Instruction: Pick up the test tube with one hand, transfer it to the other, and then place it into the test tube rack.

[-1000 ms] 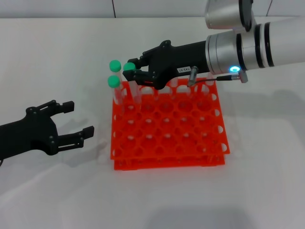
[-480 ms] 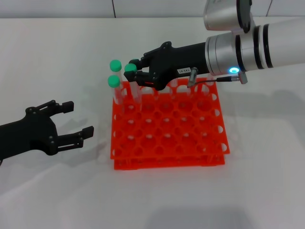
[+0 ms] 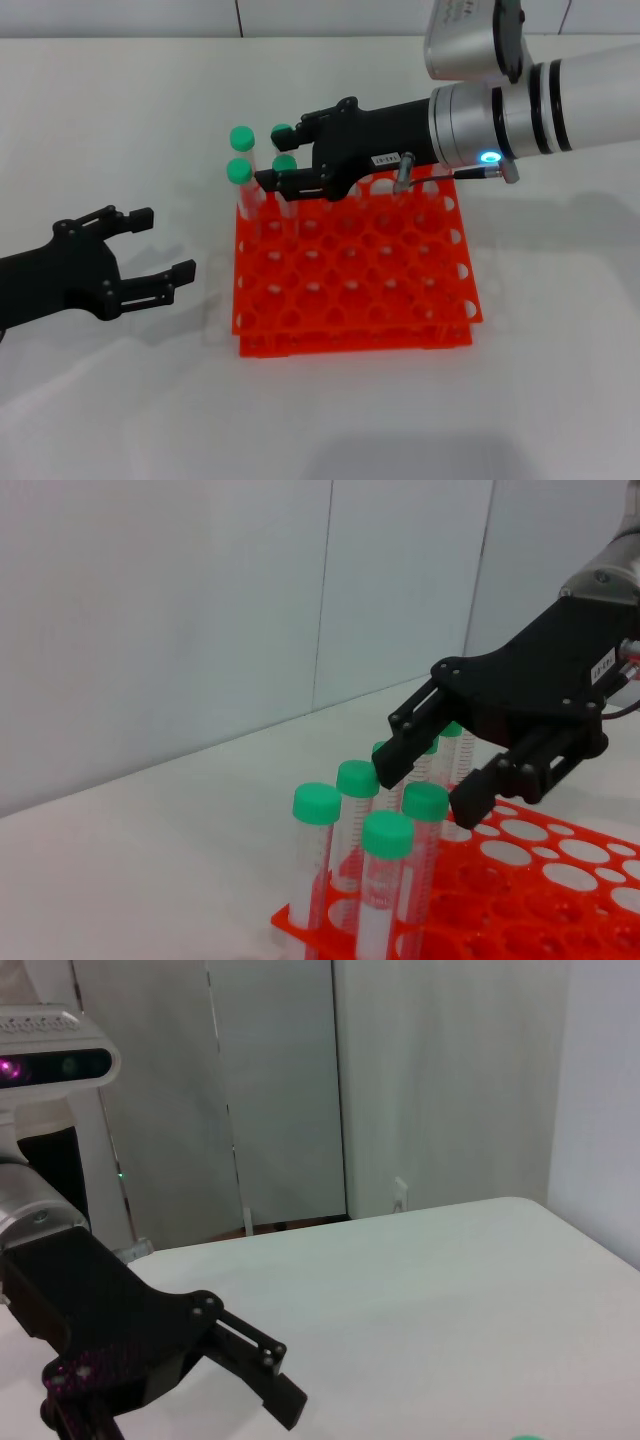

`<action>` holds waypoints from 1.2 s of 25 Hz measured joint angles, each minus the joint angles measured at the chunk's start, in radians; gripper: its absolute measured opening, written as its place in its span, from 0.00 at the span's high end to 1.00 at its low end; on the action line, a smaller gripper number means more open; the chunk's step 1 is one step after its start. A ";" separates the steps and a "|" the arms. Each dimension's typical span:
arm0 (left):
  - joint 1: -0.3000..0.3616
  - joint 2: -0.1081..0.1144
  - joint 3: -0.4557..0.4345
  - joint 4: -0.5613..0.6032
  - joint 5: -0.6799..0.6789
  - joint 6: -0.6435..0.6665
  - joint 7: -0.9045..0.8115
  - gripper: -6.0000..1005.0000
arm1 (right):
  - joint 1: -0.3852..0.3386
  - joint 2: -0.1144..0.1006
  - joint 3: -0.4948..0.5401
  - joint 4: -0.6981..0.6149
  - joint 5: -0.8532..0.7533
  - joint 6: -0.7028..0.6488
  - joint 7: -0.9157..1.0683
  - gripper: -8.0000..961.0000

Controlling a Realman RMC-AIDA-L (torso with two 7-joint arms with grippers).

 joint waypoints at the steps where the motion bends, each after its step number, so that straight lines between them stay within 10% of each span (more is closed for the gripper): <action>1: -0.002 0.000 0.000 0.000 0.000 0.000 0.000 0.12 | 0.000 0.000 0.000 0.000 0.001 0.000 0.000 0.54; 11: 0.001 0.000 -0.028 0.001 0.000 0.007 -0.003 0.12 | -0.102 -0.014 0.013 -0.151 0.001 -0.046 0.010 0.40; 30: -0.013 0.011 -0.027 0.008 0.001 0.021 -0.004 0.12 | -0.432 -0.024 0.400 -0.273 -0.114 -0.422 -0.137 0.41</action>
